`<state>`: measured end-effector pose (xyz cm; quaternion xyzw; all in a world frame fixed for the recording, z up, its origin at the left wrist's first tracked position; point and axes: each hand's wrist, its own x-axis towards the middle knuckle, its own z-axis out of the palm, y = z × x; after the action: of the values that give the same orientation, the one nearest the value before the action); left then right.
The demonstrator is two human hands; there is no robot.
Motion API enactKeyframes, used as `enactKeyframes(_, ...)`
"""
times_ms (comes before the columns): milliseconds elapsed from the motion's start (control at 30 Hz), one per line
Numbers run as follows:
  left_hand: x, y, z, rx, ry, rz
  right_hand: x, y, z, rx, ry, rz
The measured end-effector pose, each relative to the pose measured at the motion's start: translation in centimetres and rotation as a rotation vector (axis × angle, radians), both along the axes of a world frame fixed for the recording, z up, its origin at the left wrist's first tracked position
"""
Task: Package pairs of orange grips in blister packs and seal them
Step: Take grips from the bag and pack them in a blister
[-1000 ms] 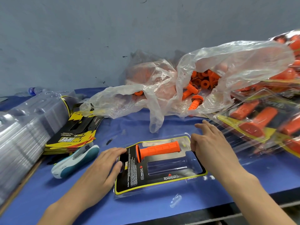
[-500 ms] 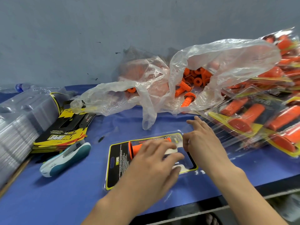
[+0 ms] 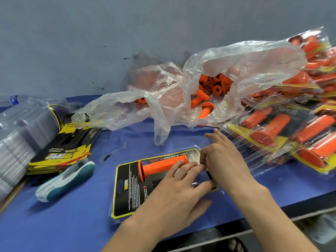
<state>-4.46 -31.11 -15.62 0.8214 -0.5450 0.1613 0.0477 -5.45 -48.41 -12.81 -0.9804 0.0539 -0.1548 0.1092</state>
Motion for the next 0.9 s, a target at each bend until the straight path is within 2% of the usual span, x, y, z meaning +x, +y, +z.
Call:
enactKeyframes(100,-0.3,0.1,0.6,-0.088,0.026,-0.008,0.1,0.2,0.4,0.063,-0.054,-0.019)
enactKeyframes(200,0.1,1.1,2.2,-0.254,0.117,-0.011,0.6,0.7,1.9,0.180,-0.186,-0.030)
enactKeyframes(333,2.8,3.7,4.4,-0.508,0.213,0.171,2.9,1.2,5.1,0.350,-0.317,0.040)
enactKeyframes(467,5.3,5.3,5.7,-0.711,0.273,0.304,5.3,1.4,7.4,0.464,-0.320,0.073)
enactKeyframes(633,7.4,7.0,5.8,-0.894,0.304,0.444,6.9,1.3,7.1,0.579,-0.321,0.057)
enactKeyframes(767,7.8,7.8,5.7,-0.813,0.369,0.561,7.4,0.9,6.5,0.568,-0.273,0.078)
enactKeyframes(900,7.2,8.5,5.0,-0.419,0.484,0.818,7.1,0.7,5.6,0.541,-0.229,0.072)
